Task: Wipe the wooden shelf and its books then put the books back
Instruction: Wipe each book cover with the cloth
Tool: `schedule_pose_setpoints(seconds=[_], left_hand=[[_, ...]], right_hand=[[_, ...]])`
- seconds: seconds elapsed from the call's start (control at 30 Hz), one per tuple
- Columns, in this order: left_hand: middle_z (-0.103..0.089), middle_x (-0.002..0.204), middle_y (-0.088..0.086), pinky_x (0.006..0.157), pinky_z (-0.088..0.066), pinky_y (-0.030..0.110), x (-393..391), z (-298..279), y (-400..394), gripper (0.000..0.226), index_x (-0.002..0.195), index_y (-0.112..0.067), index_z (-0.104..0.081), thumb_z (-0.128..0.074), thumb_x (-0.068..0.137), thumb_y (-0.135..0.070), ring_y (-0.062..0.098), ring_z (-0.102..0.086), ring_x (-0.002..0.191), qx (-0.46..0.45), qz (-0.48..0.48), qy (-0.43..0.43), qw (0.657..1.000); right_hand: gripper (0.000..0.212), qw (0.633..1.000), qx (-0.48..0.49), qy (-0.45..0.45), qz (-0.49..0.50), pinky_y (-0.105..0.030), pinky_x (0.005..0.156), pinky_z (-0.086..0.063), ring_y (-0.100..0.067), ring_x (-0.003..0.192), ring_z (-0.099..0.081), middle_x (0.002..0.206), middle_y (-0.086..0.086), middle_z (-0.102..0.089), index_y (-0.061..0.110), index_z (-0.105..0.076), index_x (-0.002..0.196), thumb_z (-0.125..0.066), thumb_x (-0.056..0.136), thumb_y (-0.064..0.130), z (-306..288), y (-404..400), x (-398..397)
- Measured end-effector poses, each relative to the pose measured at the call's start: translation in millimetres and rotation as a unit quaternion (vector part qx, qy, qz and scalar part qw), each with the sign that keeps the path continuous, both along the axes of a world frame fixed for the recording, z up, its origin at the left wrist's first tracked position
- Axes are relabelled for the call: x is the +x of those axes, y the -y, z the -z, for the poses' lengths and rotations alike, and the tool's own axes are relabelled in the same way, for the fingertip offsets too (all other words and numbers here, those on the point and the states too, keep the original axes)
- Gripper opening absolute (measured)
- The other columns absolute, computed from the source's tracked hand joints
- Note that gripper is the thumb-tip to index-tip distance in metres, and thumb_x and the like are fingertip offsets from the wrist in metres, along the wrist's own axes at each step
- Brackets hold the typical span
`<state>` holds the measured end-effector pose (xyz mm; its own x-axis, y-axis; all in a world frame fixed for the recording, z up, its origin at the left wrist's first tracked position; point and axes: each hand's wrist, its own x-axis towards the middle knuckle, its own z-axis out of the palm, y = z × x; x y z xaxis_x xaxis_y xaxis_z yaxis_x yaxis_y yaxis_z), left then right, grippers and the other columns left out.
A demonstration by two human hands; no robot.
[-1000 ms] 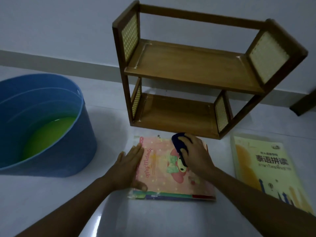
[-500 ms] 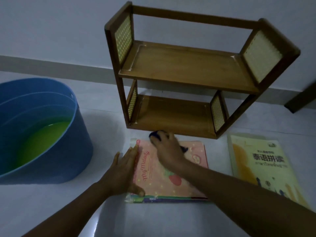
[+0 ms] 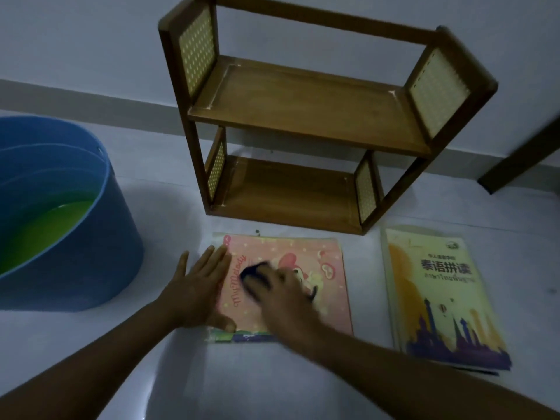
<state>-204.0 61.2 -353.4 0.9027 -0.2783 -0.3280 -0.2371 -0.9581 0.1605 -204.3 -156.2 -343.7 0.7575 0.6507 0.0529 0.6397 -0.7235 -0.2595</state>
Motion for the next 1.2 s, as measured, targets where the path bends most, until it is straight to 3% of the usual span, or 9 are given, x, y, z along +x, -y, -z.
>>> schedule_pose_setpoints(seconds=[0.13, 0.27, 0.33, 0.57, 0.73, 0.93, 1.07, 1.13, 1.2], left_hand=[[0.032, 0.15, 0.004, 0.11, 0.016, 0.053, 0.5, -5.0, 4.6, 0.13, 0.145, -0.017, 0.026, -0.027, 0.054, -0.094, 0.024, 0.022, 0.144, 0.025, -0.002, -0.017, 1.0], [0.032, 0.148, 0.004, 0.11, 0.018, 0.052, -1.6, -10.6, 9.6, 0.129, 0.146, -0.017, 0.024, -0.043, 0.062, -0.088, 0.021, 0.025, 0.14, 0.044, -0.003, -0.028, 0.999], [0.031, 0.148, 0.005, 0.11, 0.018, 0.052, -3.1, -10.4, 7.6, 0.126, 0.149, -0.014, 0.019, -0.045, 0.067, -0.084, 0.021, 0.025, 0.139, 0.046, -0.001, -0.026, 0.999], [0.03, 0.149, 0.005, 0.112, 0.014, 0.053, -0.6, -14.4, 9.6, 0.124, 0.149, -0.014, 0.018, -0.047, 0.069, -0.083, 0.022, 0.02, 0.143, 0.057, 0.006, -0.037, 0.998], [0.021, 0.156, 0.017, 0.112, 0.01, 0.058, -3.6, -36.2, 43.4, 0.127, 0.15, -0.01, 0.013, -0.043, 0.065, -0.087, 0.033, 0.018, 0.145, 0.074, 0.065, -0.024, 0.995], [0.02, 0.154, 0.025, 0.115, 0.0, 0.062, -13.3, -22.6, 105.6, 0.095, 0.15, -0.023, 0.01, -0.04, 0.085, -0.07, 0.042, 0.021, 0.141, 0.014, 0.123, -0.024, 0.992], [-0.005, 0.154, 0.033, 0.111, -0.023, 0.062, -14.6, -30.2, 99.8, 0.072, 0.149, -0.018, -0.002, -0.023, 0.095, -0.059, 0.05, -0.01, 0.142, 0.044, 0.174, 0.006, 0.984], [-0.047, 0.136, 0.028, 0.088, -0.054, 0.051, -13.8, -42.6, 98.9, 0.054, 0.139, -0.013, -0.024, -0.033, 0.097, -0.046, 0.043, -0.054, 0.117, -0.006, 0.203, 0.066, 0.977], [-0.066, 0.114, 0.014, 0.069, -0.06, 0.035, -13.7, -68.4, 96.9, 0.04, 0.127, -0.015, -0.042, -0.052, 0.093, -0.033, 0.023, -0.07, 0.089, -0.097, 0.192, 0.138, 0.967]], right_hand=[[0.054, 0.993, -0.015, -0.004, -0.113, -0.041, 0.098, -0.043, -0.03, 0.115, -0.049, 0.142, -0.003, -0.046, 0.031, -0.038, 0.14, -0.055, 0.089, 0.023, 6.5, 20.2, 2.6], [0.053, 0.975, -0.005, -0.004, 0.22, -0.044, 0.099, -0.038, -0.038, 0.116, -0.045, 0.141, -0.013, -0.045, 0.021, -0.045, 0.139, -0.051, 0.088, 0.01, -2.5, 96.6, 73.6], [0.05, 0.962, -0.021, 0.0, 0.271, -0.044, 0.097, -0.041, -0.038, 0.116, -0.045, 0.142, -0.013, -0.042, 0.021, -0.044, 0.14, -0.044, 0.09, 0.015, -4.1, 106.7, 62.6], [0.051, 0.999, -0.011, 0.029, -0.033, -0.041, 0.09, -0.052, -0.034, 0.102, -0.059, 0.128, -0.01, -0.059, 0.021, -0.057, 0.129, -0.061, 0.078, 0.014, 3.7, 86.4, -19.4], [0.05, 0.97, -0.009, 0.023, 0.241, -0.048, 0.078, -0.053, -0.044, 0.09, -0.058, 0.117, -0.022, -0.059, 0.011, -0.062, 0.123, -0.061, 0.074, 0.002, 0.9, 157.6, 20.0], [0.049, 0.948, -0.035, -0.082, 0.304, -0.046, 0.087, -0.047, -0.044, 0.099, -0.054, 0.126, -0.024, -0.051, 0.01, -0.053, 0.133, -0.057, 0.084, 0.009, 18.5, 157.9, 16.8], [0.05, 0.944, -0.001, -0.16, 0.289, -0.046, 0.1, -0.041, -0.041, 0.114, -0.046, 0.134, -0.019, -0.044, 0.014, -0.045, 0.138, -0.055, 0.089, 0.011, 10.9, 169.8, 19.8], [0.053, 0.936, 0.006, -0.208, 0.284, -0.046, 0.102, -0.04, -0.039, 0.123, -0.044, 0.136, -0.016, -0.043, 0.018, -0.042, 0.14, -0.057, 0.089, 0.022, 1.5, 171.0, 20.6], [0.067, 0.936, -0.006, -0.198, 0.291, -0.047, 0.108, -0.036, -0.037, 0.133, -0.037, 0.144, -0.016, -0.04, 0.018, -0.037, 0.144, -0.051, 0.084, 0.044, -5.9, 170.7, 20.6]])
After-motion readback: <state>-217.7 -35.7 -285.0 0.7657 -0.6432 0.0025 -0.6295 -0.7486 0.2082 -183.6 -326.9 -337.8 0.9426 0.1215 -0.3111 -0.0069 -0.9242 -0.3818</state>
